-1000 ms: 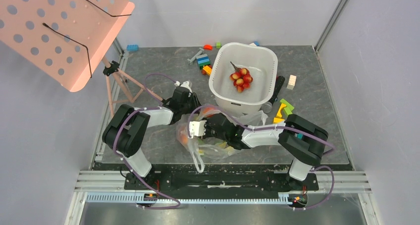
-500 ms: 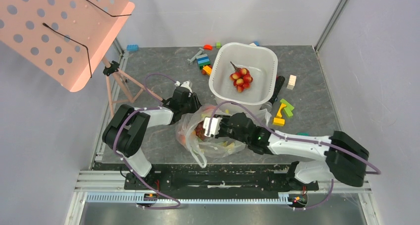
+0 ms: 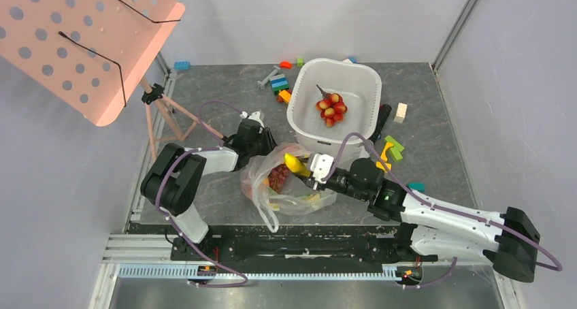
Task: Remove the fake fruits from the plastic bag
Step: Take out the fake fruit from the plastic bag, then place the fake fruit in the bin.
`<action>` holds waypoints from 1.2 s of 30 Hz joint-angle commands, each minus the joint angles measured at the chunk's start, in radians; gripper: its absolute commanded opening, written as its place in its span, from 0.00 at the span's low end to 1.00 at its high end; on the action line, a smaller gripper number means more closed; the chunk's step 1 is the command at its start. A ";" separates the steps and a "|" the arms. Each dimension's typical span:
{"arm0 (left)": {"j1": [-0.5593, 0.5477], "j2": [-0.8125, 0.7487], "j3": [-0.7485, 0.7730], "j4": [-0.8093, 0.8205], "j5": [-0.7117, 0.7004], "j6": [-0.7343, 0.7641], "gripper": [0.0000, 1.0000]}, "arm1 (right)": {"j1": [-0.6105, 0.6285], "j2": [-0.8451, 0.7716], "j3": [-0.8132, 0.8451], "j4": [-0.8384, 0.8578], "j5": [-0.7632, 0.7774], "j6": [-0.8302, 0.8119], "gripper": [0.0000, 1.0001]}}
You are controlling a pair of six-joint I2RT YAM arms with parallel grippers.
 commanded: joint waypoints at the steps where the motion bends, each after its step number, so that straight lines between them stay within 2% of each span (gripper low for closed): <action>1: -0.004 -0.004 0.005 0.037 0.008 0.000 0.40 | -0.003 -0.035 0.113 0.111 -0.052 0.160 0.28; 3: -0.005 -0.002 0.006 0.038 0.008 0.000 0.40 | -0.003 -0.031 0.164 0.122 -0.066 0.196 0.31; 8: -0.004 -0.005 0.007 0.032 0.004 0.001 0.39 | -0.004 0.012 0.318 0.113 -0.071 0.269 0.31; 14: -0.005 -0.005 0.007 0.032 0.004 0.001 0.39 | -0.021 0.066 0.479 0.026 0.074 0.295 0.30; 19: -0.004 -0.007 0.007 0.031 0.005 0.004 0.39 | -0.046 0.067 0.493 -0.013 0.054 0.302 0.30; 21: -0.004 -0.006 0.007 0.032 0.005 0.001 0.40 | -0.063 0.067 0.492 -0.018 0.116 0.296 0.29; 25: -0.004 -0.003 0.007 0.031 0.008 0.000 0.39 | -0.163 0.117 0.560 -0.074 0.200 0.278 0.29; 29: -0.005 -0.004 0.005 0.034 0.010 -0.001 0.39 | -0.262 0.249 0.679 -0.179 0.295 0.211 0.28; 36: -0.004 -0.004 0.005 0.037 0.014 0.000 0.40 | -0.486 0.520 0.810 -0.262 0.272 0.200 0.29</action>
